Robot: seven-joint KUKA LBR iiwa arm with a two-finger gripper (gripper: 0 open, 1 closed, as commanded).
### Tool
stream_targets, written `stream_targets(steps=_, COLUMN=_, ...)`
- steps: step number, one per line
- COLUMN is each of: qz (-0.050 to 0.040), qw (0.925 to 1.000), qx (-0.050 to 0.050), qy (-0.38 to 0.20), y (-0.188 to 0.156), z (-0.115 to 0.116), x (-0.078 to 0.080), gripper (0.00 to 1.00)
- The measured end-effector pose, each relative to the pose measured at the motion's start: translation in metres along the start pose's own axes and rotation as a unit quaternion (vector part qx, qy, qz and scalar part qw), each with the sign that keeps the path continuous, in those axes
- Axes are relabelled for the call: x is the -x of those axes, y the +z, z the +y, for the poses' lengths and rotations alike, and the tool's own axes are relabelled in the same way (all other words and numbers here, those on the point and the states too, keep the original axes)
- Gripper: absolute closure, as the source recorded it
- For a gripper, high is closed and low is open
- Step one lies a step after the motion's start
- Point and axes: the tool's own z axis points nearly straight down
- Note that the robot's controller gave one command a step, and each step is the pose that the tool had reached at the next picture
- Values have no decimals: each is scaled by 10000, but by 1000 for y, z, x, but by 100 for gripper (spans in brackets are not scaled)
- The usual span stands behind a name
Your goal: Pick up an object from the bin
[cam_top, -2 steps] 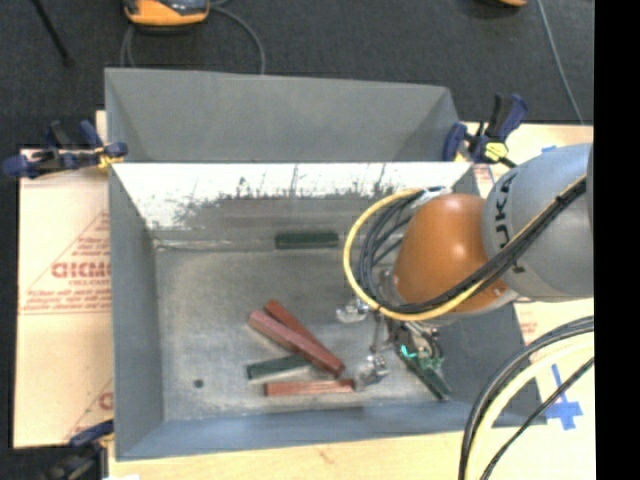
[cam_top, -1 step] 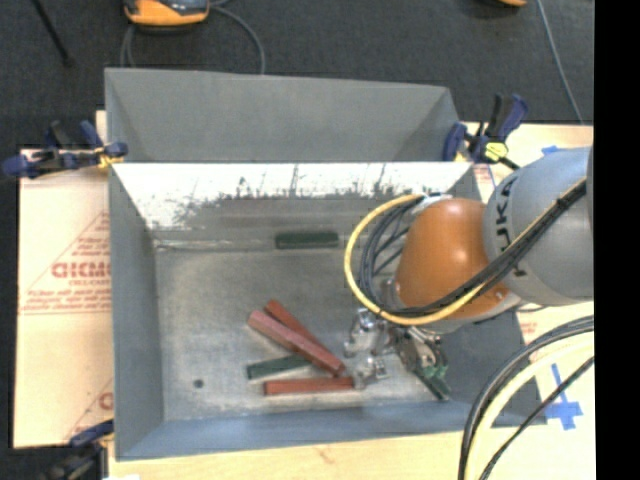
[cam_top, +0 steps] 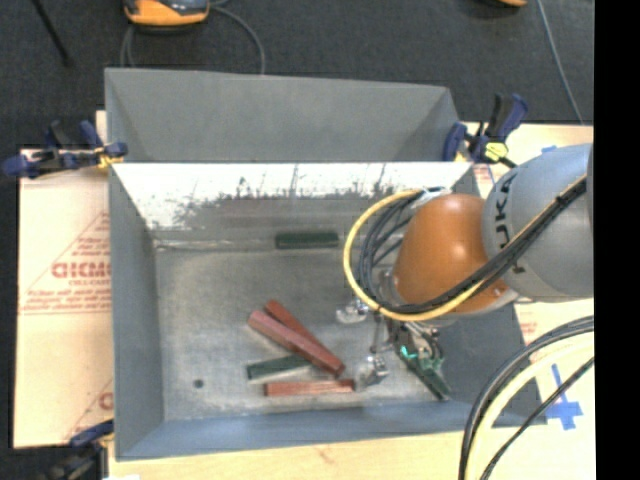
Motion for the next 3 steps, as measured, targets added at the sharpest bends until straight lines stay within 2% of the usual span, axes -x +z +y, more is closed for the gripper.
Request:
stream_targets(steps=1, qz=195, qw=9998, qx=13, qy=-6, y=2, z=0, x=-9, gripper=100)
stream_targets(steps=2, qz=6, qw=10000, qx=1, qy=-2, y=0, z=0, x=0, gripper=0)
stream_targets(steps=3, qz=192, qw=9998, qx=12, qy=-7, y=2, z=0, x=-9, gripper=100)
